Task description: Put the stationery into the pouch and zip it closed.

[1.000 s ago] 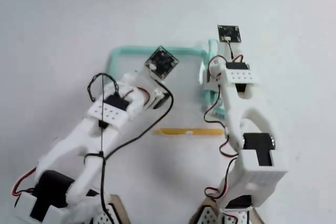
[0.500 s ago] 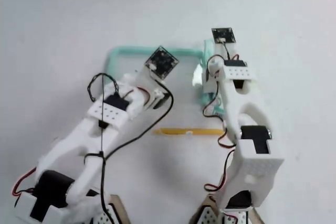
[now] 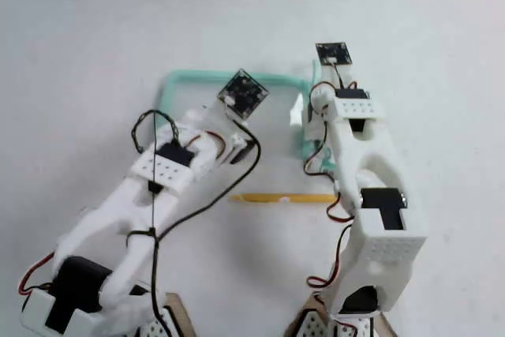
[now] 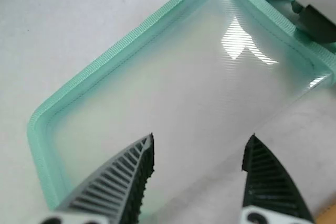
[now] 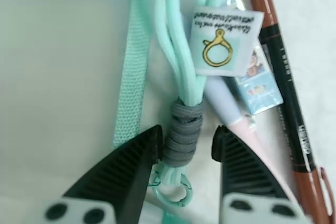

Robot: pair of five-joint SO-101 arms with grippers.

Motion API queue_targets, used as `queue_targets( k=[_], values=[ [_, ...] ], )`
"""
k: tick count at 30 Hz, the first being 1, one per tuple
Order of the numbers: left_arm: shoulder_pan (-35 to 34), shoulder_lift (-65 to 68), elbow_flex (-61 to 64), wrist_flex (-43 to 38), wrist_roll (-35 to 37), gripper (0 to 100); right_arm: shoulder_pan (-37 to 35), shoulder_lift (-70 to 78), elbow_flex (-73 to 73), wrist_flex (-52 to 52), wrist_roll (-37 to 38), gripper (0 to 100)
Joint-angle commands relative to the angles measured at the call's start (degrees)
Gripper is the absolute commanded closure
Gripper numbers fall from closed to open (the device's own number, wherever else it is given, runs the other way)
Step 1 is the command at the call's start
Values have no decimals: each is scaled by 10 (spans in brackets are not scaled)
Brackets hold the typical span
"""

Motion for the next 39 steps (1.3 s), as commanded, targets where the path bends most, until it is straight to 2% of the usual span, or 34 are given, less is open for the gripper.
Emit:
queue_targets(
  k=[1, 3, 8, 22, 25, 39],
  values=[
    [0, -3, -4, -8, 8, 729, -7, -2, -20, 0, 25, 833],
    [0, -3, -4, -8, 8, 729, -13, 3, -22, 0, 36, 851],
    [0, -3, -4, -8, 8, 729, -15, 24, -48, 14, 48, 985],
    [16, -3, 9, -7, 4, 725, -4, 29, -54, 32, 47, 981],
    [22, -3, 9, -6, 4, 725, -4, 17, -60, 48, 25, 981],
    [44, -9, 15, 11, 7, 724, -13, -254, -145, 219, 7, 981]
  ],
)
